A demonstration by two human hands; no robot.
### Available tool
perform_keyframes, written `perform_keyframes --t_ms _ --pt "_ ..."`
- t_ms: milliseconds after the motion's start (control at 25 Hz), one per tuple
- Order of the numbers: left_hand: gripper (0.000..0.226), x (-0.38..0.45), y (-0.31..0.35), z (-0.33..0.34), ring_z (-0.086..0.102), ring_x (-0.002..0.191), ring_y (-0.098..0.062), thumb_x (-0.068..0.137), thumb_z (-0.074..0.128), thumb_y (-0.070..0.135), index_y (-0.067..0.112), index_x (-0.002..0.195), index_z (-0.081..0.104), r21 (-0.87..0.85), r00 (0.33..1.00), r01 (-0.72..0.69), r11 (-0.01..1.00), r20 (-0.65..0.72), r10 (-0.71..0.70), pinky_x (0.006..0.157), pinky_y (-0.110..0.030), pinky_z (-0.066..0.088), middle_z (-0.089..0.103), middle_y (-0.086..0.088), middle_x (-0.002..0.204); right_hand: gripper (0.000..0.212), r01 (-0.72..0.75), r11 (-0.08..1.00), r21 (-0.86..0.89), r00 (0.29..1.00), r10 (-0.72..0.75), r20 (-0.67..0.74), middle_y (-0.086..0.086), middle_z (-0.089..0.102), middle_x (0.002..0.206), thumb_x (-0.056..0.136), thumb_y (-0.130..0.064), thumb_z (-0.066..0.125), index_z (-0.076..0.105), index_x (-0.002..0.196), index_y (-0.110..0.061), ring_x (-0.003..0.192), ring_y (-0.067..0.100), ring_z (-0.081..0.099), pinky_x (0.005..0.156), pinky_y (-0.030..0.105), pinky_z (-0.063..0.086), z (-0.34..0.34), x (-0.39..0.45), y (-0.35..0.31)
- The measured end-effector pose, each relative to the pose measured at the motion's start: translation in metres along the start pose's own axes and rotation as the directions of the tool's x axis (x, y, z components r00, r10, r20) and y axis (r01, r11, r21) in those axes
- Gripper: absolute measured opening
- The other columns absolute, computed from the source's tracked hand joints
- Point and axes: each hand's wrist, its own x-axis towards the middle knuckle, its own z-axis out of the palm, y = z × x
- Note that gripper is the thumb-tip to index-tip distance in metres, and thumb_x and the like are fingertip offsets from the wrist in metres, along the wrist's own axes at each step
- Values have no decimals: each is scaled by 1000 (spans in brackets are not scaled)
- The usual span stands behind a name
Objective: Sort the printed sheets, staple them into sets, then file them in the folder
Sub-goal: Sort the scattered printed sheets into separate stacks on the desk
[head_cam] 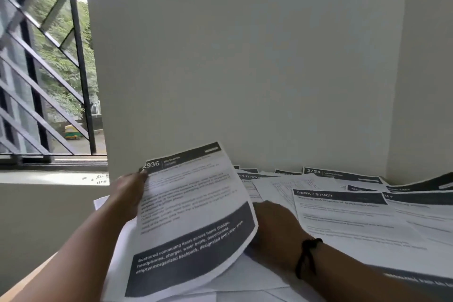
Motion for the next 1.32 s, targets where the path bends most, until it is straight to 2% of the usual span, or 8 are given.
perform_keyframes --t_ms 160,280,400,520,640,920,1120,1320 --pt "16 -8 -1 2 62 70 -32 100 51 17 3 94 57 87 994 21 996 105 -30 62 -42 58 62 -21 86 27 -207 892 401 861 361 -358 3 64 79 97 -29 36 51 76 -20 78 28 58 59 30 30 -25 10 20" --pt "20 -10 -6 3 64 86 -36 100 49 20 3 99 58 149 983 41 988 172 -67 89 -56 52 64 -24 96 19 30 915 403 869 175 -463 -8 60 64 98 -35 38 56 92 -32 55 5 53 49 16 34 -42 -4 9" --pt "26 -16 -8 6 66 82 -34 101 47 23 1 108 59 178 980 40 983 187 -74 86 -52 55 67 -22 95 39 234 949 210 960 -191 -206 -10 70 104 91 -47 29 45 127 -44 80 4 64 70 26 50 -40 -19 -28" --pt "26 -22 -8 9 69 60 -28 99 49 22 0 100 64 158 976 -11 987 216 -24 58 -36 58 73 -15 76 38 326 922 207 943 -332 -7 -10 63 125 94 -49 34 44 131 -43 110 14 60 90 27 45 -27 -28 -53" --pt "53 -26 -5 11 72 81 -37 95 48 53 5 108 66 110 940 14 994 336 -51 70 -44 59 74 -20 91 42 347 907 239 932 -362 24 -13 62 126 92 -53 31 46 130 -44 113 9 58 93 22 42 -20 -28 -56" --pt "16 -36 -11 18 72 77 -33 87 60 -6 2 101 60 347 915 -129 929 402 -23 73 -46 59 75 -13 80 52 46 738 673 968 -199 151 -34 62 111 70 -77 57 63 112 -47 102 -17 54 89 11 43 -35 -24 -44" --pt "17 -32 1 18 70 82 -38 96 53 7 4 112 57 19 886 -27 999 464 15 62 -47 61 71 -20 96 48 -167 809 563 947 291 -137 -16 53 128 82 -59 57 53 125 -38 111 1 49 95 27 42 -36 2 14" --pt "29 -40 2 22 71 78 -37 95 47 8 4 123 54 -159 789 124 979 615 0 58 -46 60 68 -24 104 45 -406 175 897 854 421 304 5 62 110 85 -39 67 54 119 -13 79 19 63 59 25 48 -32 13 37"
